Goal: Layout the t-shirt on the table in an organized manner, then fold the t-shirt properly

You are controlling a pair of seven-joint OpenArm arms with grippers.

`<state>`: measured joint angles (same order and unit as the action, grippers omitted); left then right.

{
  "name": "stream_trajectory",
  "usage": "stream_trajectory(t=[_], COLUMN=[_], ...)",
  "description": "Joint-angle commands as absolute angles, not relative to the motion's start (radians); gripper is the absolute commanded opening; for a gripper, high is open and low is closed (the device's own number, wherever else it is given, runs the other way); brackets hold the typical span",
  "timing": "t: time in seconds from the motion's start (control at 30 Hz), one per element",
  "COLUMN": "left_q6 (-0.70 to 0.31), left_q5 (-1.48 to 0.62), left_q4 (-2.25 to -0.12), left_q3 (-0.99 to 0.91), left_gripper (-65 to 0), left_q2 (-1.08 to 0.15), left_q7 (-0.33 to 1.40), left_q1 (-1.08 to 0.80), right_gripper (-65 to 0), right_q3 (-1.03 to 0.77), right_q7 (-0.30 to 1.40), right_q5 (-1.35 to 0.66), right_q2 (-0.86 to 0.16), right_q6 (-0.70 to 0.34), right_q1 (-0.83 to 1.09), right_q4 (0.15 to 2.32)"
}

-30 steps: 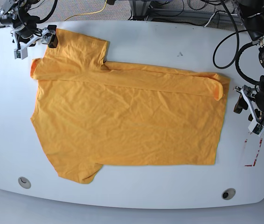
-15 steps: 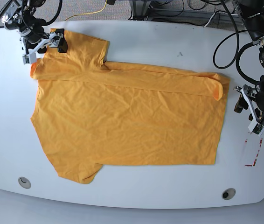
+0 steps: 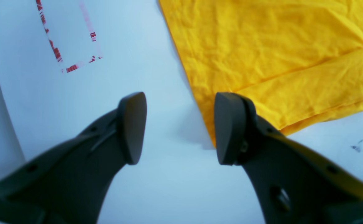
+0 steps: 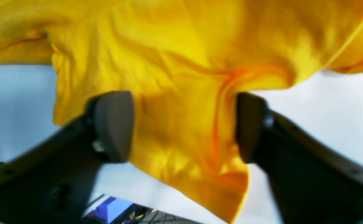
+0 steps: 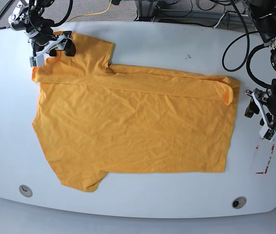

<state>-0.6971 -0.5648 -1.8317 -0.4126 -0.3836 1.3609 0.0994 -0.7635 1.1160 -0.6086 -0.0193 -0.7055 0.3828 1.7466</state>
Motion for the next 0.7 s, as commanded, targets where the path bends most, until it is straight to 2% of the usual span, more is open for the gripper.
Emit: stream_trajectory(t=[0.0,0.1,0.13,0.17,0.43,0.67], left_q6=[-0.698,-0.698,-0.698,-0.698,-0.698,-0.698], left_q5=[-0.572,-0.572,-0.572,-0.572,-0.572,-0.57], left_q4=[-1.845,-1.845,-1.845,-1.845,-1.844,-1.842], left_q3=[-0.418,-0.418,-0.418,-0.418,-0.418,-0.415], left_gripper=[-32.4,-32.4,-32.4,-32.4,-32.4,-32.4], left_q2=[-0.4,-0.4,-0.4,-0.4,-0.4,-0.398], left_q7=[1.342,1.342,1.342,1.342,1.342,1.342], left_q1=[0.114,0.114,0.114,0.114,0.111,0.094], right_gripper=[-42.0,-59.0,-63.4,-65.0,-63.7,-63.7], right_q3=[-0.76,-0.759,-0.759,-0.759,-0.759,-0.762], right_q7=[1.165,1.167,1.167,1.167,1.171,1.287], right_q5=[-0.585,-0.585,-0.585,-0.585,-0.59,-0.771], right_q2=[-0.018,-0.018,-0.018,-0.018,-0.019,-0.062], right_q6=[-0.698,-0.698,-0.698,-0.698,-0.698,-0.698], right_q1=[0.39,0.384,0.378,0.377,0.369,0.297], right_q4=[1.747,1.748,1.748,1.748,1.862,1.923])
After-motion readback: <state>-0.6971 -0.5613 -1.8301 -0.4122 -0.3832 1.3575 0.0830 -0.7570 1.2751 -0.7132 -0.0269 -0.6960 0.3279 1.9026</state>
